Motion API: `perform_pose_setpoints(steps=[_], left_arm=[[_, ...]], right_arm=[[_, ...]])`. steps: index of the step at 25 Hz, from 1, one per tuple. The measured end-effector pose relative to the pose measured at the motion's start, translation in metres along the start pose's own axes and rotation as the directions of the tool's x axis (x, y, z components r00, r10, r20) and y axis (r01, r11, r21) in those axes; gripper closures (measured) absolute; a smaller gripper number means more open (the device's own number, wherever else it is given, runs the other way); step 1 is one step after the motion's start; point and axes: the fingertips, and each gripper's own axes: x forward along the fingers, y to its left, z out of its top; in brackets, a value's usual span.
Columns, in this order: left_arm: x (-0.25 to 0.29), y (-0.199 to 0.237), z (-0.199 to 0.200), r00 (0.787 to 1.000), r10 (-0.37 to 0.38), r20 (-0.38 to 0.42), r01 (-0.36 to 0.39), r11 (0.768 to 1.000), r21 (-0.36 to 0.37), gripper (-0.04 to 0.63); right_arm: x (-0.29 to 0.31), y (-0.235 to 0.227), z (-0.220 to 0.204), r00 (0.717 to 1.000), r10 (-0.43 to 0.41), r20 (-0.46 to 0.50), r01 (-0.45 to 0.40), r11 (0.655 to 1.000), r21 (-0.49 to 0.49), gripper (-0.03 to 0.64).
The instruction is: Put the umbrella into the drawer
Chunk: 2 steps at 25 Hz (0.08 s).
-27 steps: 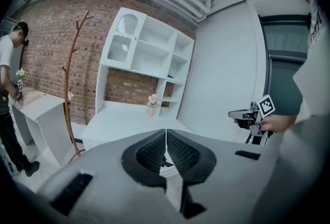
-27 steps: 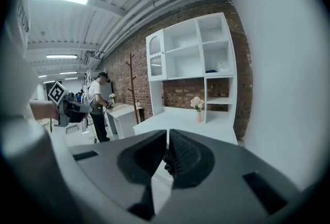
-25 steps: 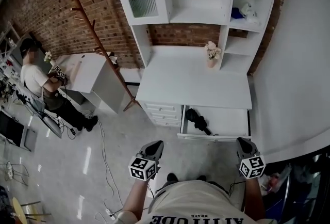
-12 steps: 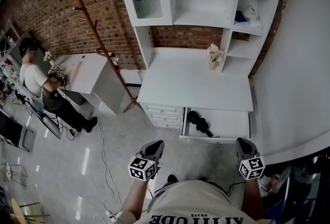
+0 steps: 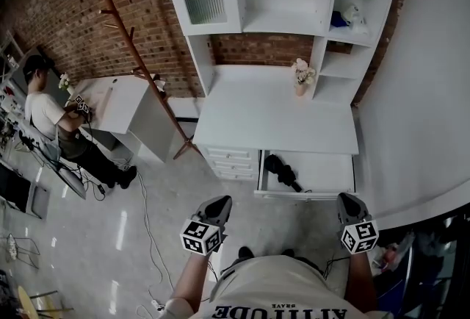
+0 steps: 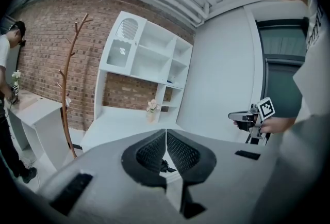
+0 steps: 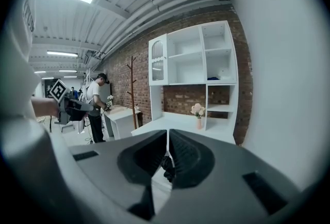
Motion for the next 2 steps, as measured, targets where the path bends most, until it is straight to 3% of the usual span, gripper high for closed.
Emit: perform_pose_setpoints(steps=[2], left_arm=[[-0.0001,0.0000,0.0011,1.000,0.001,0.005,-0.001,1.000,0.005,0.568]], right_arm=[[-0.0008,-0.0011,0.0002,1.000,-0.003,0.004,0.003,1.000,0.002,0.580]])
